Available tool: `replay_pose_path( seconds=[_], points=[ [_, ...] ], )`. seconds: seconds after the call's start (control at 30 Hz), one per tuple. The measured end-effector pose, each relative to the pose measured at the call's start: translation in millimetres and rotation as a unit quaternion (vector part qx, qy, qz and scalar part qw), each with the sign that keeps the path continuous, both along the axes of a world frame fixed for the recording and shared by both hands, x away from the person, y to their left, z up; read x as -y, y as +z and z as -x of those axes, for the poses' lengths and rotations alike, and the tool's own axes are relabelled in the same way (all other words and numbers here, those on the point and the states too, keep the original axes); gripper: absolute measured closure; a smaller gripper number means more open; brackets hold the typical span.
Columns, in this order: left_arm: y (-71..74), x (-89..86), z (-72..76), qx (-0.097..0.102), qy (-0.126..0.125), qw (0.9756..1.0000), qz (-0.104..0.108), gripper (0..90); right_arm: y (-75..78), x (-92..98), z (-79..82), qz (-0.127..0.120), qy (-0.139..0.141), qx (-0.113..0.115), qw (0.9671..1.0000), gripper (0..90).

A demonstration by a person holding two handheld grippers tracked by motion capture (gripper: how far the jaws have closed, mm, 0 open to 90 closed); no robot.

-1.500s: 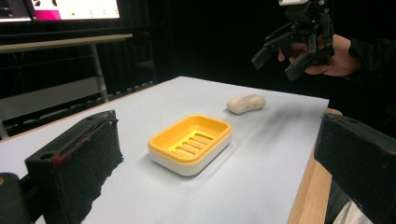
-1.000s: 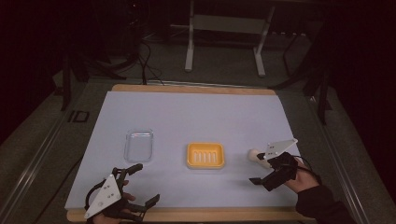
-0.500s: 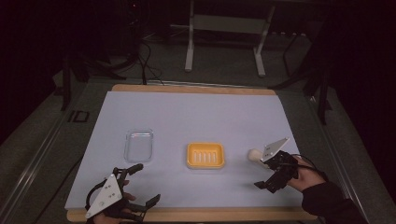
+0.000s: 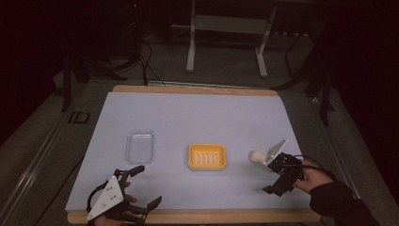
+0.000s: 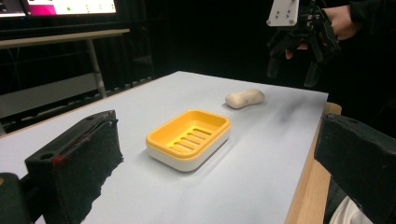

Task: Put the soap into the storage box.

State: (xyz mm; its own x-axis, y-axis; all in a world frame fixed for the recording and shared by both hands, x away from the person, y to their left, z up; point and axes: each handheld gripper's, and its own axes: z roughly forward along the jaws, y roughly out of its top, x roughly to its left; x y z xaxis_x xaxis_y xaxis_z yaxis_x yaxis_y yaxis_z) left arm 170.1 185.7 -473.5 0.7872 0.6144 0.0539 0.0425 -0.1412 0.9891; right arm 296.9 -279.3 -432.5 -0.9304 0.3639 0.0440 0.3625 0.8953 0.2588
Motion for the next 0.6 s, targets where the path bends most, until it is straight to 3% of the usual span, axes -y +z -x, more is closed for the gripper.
replay_pose_path(
  seconds=[0.1, 0.27, 0.53, 0.6],
  points=[
    [0.0, 0.1, 0.0, 0.0, 0.0, 1.0, 0.0, 0.7, -0.8, -0.2, 0.0, 0.025, 0.002, -0.002, 0.9997, 11.1],
    [-0.3, 0.4, -0.3, -0.001, -0.001, 1.0, -0.001, 0.7, -1.2, 4.0, -3.7, 0.039, -0.006, -0.024, 0.9989, 11.1],
    [-0.7, 1.0, -0.5, -0.002, -0.003, 1.0, -0.001, 0.7, -5.2, 9.4, -6.5, 0.083, -0.014, -0.053, 0.995, 11.1],
    [-0.6, 0.8, -0.4, -0.001, -0.003, 1.0, -0.002, 0.7, -6.5, 13.1, -9.6, 0.093, -0.028, -0.064, 0.9932, 11.1]
  ],
)
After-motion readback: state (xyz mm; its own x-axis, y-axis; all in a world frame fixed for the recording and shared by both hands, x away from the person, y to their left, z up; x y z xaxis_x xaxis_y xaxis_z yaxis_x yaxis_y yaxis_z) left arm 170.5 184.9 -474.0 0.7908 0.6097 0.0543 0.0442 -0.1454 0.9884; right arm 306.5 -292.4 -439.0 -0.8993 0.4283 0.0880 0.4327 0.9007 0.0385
